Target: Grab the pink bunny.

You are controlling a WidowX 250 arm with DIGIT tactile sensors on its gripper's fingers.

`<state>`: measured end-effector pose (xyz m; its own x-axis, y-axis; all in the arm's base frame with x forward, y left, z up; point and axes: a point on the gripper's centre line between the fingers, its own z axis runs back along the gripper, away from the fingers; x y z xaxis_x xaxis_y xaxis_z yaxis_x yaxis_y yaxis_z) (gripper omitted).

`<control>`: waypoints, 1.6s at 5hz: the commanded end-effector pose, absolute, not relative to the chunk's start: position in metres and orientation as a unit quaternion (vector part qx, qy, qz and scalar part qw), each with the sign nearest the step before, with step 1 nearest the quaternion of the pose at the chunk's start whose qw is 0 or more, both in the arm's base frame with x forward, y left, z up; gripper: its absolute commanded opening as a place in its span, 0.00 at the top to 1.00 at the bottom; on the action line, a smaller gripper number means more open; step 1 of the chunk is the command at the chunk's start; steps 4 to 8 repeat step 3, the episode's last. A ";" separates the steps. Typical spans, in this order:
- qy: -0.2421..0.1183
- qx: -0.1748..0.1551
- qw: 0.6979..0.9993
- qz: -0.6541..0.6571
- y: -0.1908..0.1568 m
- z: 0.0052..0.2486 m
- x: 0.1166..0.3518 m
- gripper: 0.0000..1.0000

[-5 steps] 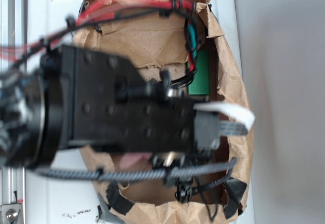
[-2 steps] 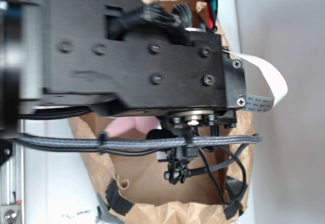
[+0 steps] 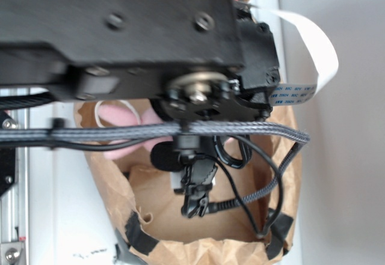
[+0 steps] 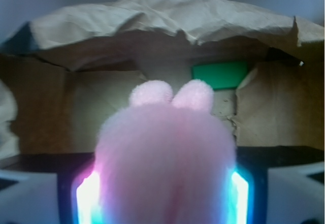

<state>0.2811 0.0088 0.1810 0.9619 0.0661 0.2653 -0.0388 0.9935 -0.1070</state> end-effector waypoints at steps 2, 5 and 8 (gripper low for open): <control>-0.199 -0.042 0.979 0.023 0.001 0.210 0.281 1.00; -0.198 -0.032 0.980 0.022 0.000 0.207 0.283 1.00; -0.198 -0.032 0.980 0.022 0.000 0.207 0.283 1.00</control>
